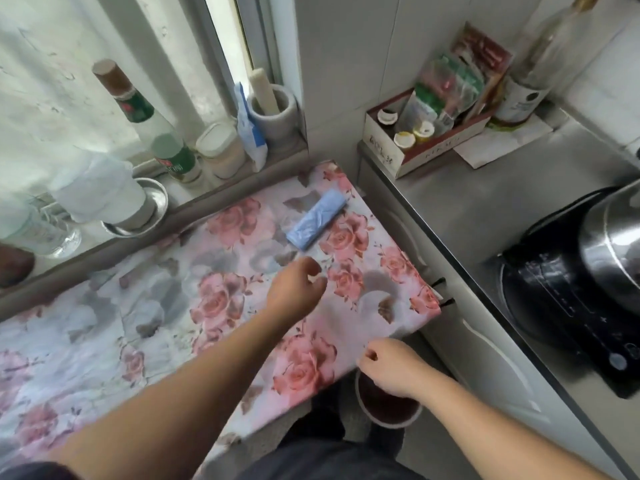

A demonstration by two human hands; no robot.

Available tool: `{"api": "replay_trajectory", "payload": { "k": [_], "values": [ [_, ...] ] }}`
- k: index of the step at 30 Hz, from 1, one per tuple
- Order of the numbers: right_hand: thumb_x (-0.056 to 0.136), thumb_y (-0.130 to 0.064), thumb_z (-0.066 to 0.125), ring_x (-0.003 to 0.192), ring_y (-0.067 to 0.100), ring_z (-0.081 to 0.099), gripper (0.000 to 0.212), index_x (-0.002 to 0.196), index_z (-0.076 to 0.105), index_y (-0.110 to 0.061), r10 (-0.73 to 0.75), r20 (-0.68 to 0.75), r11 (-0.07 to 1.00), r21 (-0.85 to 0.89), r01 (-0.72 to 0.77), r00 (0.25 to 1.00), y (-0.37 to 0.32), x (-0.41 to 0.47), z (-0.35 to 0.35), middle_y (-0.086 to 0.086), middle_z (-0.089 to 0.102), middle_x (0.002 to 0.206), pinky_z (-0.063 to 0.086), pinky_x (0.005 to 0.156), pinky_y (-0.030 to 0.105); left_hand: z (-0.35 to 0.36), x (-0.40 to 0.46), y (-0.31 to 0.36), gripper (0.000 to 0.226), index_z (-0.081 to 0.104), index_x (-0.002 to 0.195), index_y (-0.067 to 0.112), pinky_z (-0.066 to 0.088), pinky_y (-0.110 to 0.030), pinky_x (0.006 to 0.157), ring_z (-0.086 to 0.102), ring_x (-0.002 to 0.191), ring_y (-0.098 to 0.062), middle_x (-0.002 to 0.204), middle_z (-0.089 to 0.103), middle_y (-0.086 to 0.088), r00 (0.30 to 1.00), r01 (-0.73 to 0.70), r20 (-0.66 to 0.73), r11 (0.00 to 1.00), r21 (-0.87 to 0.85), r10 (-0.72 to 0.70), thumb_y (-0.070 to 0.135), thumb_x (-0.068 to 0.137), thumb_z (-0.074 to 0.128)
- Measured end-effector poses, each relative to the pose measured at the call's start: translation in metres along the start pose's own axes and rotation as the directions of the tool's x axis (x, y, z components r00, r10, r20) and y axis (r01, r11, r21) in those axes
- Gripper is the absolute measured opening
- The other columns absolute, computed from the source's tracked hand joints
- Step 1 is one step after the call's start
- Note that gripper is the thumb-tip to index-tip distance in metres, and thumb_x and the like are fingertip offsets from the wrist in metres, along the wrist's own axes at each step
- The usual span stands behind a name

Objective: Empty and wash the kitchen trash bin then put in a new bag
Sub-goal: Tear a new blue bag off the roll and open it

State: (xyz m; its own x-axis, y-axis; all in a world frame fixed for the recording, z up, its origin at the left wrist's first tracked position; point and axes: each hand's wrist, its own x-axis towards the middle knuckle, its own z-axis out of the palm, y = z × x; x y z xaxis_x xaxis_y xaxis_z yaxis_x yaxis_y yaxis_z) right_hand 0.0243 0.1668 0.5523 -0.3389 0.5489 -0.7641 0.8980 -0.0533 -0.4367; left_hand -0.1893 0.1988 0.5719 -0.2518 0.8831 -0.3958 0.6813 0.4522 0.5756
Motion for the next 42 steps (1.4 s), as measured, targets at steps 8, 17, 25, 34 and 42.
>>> {"api": "replay_trajectory", "payload": {
  "k": [8,17,25,34,42],
  "values": [
    [0.088,-0.026,0.048,0.060,0.014,0.038,0.028,0.063,0.037,-0.020,0.002,-0.001,1.000,-0.002,-0.002,1.000,-0.036,0.038,-0.017,-0.003,0.042,0.064,0.028,0.053,0.029,-0.017,0.133,0.022,0.045,0.061,0.121,0.008,0.044,-0.037,0.077,0.060,0.104,-0.038,0.119,0.059,-0.018,0.999,-0.041,-0.013,0.932,0.361,0.049,0.034,0.084,0.066],
    [0.087,-0.028,0.047,0.053,0.012,0.033,0.028,0.062,0.034,-0.023,0.032,-0.010,0.999,0.032,-0.032,0.999,-0.020,0.035,-0.015,-0.007,0.035,0.059,0.024,0.049,0.028,-0.001,0.156,0.003,0.062,0.054,0.118,0.013,0.045,-0.038,0.070,0.060,0.102,-0.036,0.115,0.060,-0.014,0.997,0.011,-0.081,0.933,0.360,0.019,0.039,0.070,0.082],
    [0.083,-0.033,0.047,0.055,0.012,0.034,0.026,0.063,0.035,-0.024,0.039,-0.053,0.995,0.096,-0.034,0.998,0.001,0.026,-0.004,-0.007,0.037,0.060,0.026,0.051,0.028,-0.004,0.126,0.010,0.036,0.056,0.108,0.008,0.048,-0.027,0.051,0.060,0.071,-0.022,0.093,0.061,-0.013,0.986,0.162,0.086,0.955,-0.249,-0.145,0.017,0.074,0.059],
    [0.085,-0.046,0.053,0.055,0.013,0.048,0.031,0.064,0.052,-0.023,0.044,-0.172,0.955,0.297,0.009,0.984,0.016,0.001,-0.011,-0.004,0.054,0.059,0.038,0.057,0.031,-0.002,0.002,-0.001,0.039,0.065,0.108,0.004,0.059,-0.042,0.076,0.071,0.083,-0.032,0.095,0.074,-0.020,0.896,0.395,0.445,0.454,-0.799,0.004,0.002,0.069,0.060],
    [0.078,-0.049,0.069,0.087,0.014,0.068,0.028,0.097,0.061,-0.029,0.059,-0.357,0.690,0.689,0.220,0.932,-0.022,-0.017,-0.029,-0.005,0.067,0.100,0.057,0.068,0.033,0.009,-0.038,0.028,0.025,0.054,0.112,0.012,0.060,-0.048,0.074,0.073,0.086,-0.033,0.095,0.069,-0.015,0.985,0.102,0.167,0.901,-0.421,-0.033,0.003,0.089,0.047]
  ]
}}
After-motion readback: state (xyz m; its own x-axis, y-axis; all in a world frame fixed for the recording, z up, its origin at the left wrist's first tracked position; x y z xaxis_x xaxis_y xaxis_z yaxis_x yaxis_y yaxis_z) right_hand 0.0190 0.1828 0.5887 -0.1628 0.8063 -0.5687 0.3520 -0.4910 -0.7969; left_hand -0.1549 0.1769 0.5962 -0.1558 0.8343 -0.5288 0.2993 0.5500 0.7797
